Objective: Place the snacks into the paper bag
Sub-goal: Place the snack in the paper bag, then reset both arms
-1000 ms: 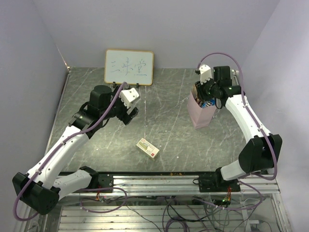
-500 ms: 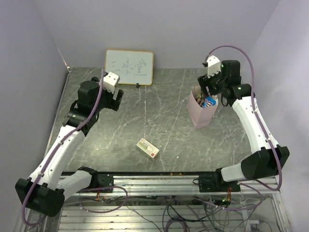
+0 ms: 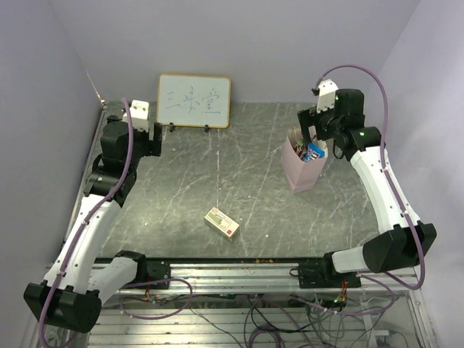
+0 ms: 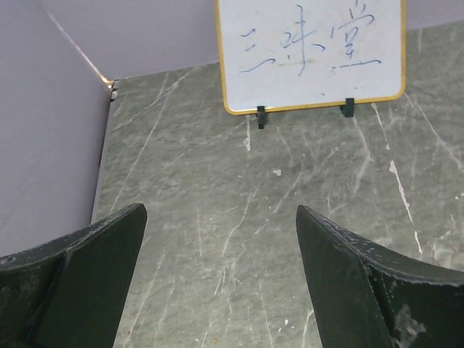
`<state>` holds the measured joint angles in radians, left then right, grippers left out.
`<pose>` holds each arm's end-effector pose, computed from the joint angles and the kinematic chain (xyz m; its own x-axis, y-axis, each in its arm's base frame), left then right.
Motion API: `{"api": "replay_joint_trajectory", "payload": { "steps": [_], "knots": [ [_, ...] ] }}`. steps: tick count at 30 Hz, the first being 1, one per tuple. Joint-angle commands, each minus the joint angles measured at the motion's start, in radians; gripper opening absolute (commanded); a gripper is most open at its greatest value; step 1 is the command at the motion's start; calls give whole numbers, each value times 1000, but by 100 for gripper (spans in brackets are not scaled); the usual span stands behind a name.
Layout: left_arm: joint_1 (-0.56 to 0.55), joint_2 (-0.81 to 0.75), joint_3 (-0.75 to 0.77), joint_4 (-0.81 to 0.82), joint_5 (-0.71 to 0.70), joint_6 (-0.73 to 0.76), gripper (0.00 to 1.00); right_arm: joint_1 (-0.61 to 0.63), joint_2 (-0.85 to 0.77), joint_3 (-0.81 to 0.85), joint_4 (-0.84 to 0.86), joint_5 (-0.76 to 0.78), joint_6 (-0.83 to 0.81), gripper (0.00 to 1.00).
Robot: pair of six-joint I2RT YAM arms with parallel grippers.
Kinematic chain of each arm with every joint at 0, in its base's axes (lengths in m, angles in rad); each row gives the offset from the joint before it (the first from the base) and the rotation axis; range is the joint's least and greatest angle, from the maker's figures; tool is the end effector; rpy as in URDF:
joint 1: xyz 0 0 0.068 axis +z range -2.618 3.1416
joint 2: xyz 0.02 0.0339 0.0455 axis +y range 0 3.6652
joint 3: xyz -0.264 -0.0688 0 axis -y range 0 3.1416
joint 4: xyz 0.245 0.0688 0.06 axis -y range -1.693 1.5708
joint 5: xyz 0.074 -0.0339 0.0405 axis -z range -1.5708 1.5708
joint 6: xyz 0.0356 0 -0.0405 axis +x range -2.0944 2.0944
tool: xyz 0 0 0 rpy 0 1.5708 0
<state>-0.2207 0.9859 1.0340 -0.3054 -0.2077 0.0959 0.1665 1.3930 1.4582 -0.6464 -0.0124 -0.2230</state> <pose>0.2176 -0.0413 0.3776 -0.2453 0.1511 -0.9576 0.0433 0.9885 0.1448 0.3012 0.0511 0.3890 -0.4891 -0.3064 -0.8166 -0.2913 0.9399 -0.1782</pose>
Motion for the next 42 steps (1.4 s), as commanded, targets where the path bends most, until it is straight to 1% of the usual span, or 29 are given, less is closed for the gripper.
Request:
{"api": "replay_joint_trajectory", "payload": {
  "steps": [1,5,8,12,14,16,20,22,24,27,30,33,42],
  "knots": [
    [35,-27,5,26,-50,-51,95,-2,-52,-22,74,78,59,100],
    [48,-58,8,22,-40,-70,95,-3,-79,-28,93,89,61,100],
    [49,-88,4,30,-37,-40,95,-5,-112,-48,107,134,68,100],
    [49,-138,9,48,-42,27,95,-5,-218,-149,192,222,44,100],
    [49,-164,3,71,-45,55,95,-10,-276,-206,231,235,33,100],
    [49,-183,9,78,-47,80,95,-17,-332,-251,248,239,22,100],
    [50,-197,47,37,-77,103,95,-53,-459,-346,294,216,14,100],
    [49,-215,34,45,-80,94,95,-81,-532,-396,328,187,27,100],
    [49,-232,18,43,-53,85,95,-102,-585,-423,344,179,56,100],
    [49,-230,28,0,-3,72,95,-112,-591,-394,297,193,72,100],
    [50,-228,30,-4,5,56,95,-113,-597,-392,289,198,67,100],
    [50,-217,42,-23,4,42,95,-116,-596,-391,270,161,43,100],
    [73,-215,26,-56,63,15,95,-128,-591,-415,258,122,59,100]
  ]
}}
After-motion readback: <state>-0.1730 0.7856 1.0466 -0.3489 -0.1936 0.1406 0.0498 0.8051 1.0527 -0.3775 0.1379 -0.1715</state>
